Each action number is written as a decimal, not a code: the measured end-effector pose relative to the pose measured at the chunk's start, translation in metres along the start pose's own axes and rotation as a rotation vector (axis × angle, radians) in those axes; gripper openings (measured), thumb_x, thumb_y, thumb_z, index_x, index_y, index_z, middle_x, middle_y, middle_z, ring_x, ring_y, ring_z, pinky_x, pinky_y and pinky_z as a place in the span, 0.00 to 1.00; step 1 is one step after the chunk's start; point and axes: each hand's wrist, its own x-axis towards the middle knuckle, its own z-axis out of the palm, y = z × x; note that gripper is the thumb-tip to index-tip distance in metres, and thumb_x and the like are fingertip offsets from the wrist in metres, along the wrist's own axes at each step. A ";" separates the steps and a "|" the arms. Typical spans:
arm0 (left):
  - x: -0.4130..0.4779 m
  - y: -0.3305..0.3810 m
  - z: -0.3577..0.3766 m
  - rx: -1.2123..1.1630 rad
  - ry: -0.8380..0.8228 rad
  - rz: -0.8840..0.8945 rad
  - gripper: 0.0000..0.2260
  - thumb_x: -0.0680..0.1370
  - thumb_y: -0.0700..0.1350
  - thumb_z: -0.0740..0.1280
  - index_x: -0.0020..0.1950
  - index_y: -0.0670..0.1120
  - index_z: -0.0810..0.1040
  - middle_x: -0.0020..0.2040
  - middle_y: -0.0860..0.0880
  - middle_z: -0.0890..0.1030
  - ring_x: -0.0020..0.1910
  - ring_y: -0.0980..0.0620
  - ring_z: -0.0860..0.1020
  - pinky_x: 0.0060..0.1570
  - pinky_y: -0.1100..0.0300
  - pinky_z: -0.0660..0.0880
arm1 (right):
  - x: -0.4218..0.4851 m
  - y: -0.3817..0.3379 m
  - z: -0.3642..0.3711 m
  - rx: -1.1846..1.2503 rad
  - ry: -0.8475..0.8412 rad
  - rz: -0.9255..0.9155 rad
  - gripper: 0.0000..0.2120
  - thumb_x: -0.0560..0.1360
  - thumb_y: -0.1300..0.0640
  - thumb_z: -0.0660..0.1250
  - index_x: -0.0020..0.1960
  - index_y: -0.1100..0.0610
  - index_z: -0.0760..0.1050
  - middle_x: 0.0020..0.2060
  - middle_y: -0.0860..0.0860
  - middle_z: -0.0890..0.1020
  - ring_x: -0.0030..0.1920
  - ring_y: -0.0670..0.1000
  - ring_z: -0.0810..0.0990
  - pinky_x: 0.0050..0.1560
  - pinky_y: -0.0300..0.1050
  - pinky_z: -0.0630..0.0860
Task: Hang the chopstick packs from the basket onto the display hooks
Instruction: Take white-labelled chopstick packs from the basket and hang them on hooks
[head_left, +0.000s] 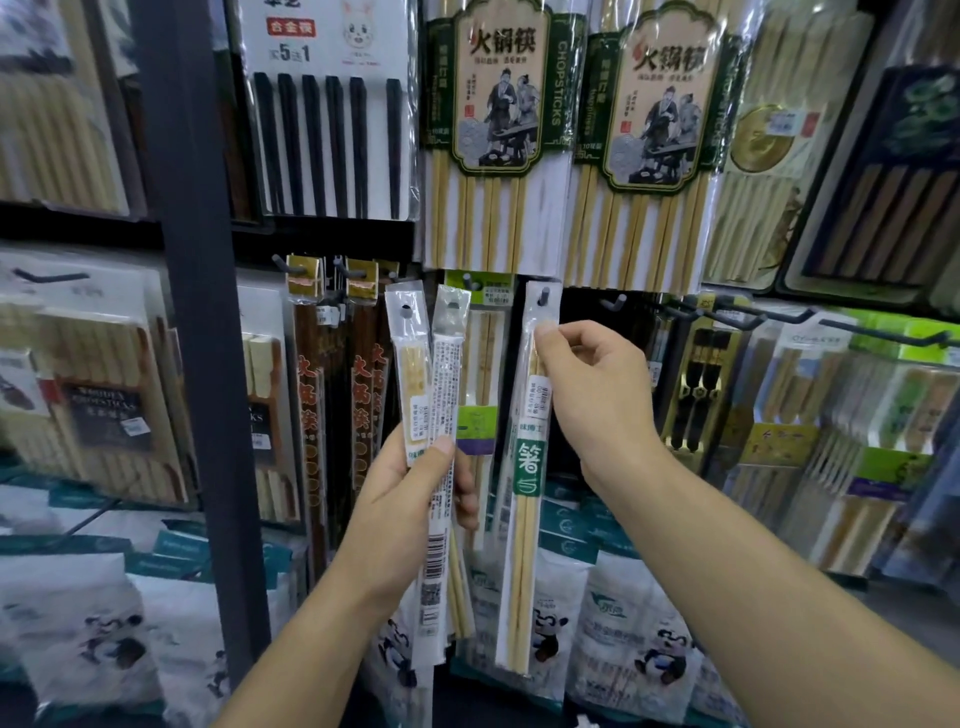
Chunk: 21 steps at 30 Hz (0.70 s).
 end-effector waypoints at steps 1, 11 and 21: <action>-0.001 0.000 0.001 0.001 -0.004 -0.001 0.07 0.82 0.52 0.66 0.54 0.53 0.81 0.37 0.48 0.78 0.34 0.50 0.78 0.34 0.56 0.79 | 0.000 0.003 0.000 -0.031 0.001 0.001 0.14 0.80 0.50 0.68 0.39 0.56 0.80 0.26 0.41 0.75 0.28 0.39 0.72 0.32 0.29 0.70; -0.002 -0.003 0.002 0.079 -0.073 0.002 0.12 0.80 0.53 0.67 0.53 0.44 0.76 0.41 0.49 0.80 0.31 0.55 0.72 0.25 0.63 0.69 | -0.012 0.011 -0.008 -0.142 0.087 0.014 0.11 0.78 0.48 0.71 0.43 0.54 0.77 0.33 0.45 0.77 0.32 0.38 0.73 0.36 0.36 0.70; -0.007 0.000 0.009 -0.038 -0.055 -0.050 0.21 0.82 0.61 0.61 0.57 0.44 0.80 0.41 0.42 0.84 0.30 0.47 0.80 0.24 0.58 0.73 | -0.027 -0.012 0.003 0.107 -0.177 0.017 0.11 0.80 0.51 0.69 0.43 0.57 0.81 0.32 0.50 0.78 0.31 0.43 0.76 0.33 0.35 0.73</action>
